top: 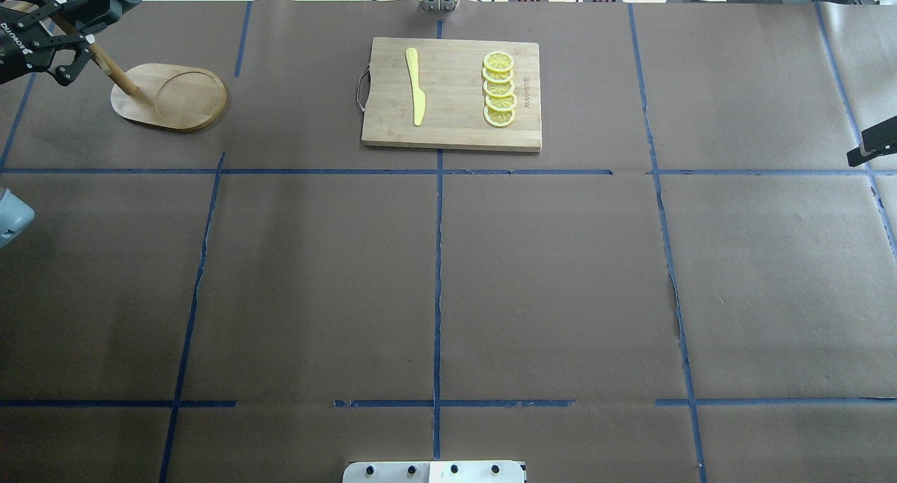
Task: Hang cup on storage rack
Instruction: 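Open the left gripper and draw it back from the hanging mug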
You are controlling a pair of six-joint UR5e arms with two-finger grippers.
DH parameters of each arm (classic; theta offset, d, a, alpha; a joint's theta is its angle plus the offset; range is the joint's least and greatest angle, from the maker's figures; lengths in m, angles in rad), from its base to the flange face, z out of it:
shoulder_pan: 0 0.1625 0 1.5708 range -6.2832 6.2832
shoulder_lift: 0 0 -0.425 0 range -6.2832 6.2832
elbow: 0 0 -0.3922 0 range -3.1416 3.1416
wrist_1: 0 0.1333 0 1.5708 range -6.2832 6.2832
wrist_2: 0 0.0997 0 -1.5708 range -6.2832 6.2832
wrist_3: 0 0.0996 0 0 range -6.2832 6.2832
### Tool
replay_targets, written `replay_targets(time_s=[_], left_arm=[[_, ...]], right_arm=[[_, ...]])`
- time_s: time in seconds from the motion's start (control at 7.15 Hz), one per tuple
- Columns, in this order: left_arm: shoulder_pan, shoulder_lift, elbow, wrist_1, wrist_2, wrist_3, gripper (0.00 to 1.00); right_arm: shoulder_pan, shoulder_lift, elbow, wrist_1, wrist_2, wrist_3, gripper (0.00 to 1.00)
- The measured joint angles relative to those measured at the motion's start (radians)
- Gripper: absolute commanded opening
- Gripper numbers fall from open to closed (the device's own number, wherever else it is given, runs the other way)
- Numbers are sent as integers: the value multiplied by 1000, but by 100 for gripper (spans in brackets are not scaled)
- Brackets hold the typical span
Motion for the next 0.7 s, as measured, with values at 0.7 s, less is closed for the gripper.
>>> replay_targets(time_s=[0.7], left_arm=[[-11,130,-7,-164,-92,514,100]], right_arm=[[0,2,1,0,1,0,100]])
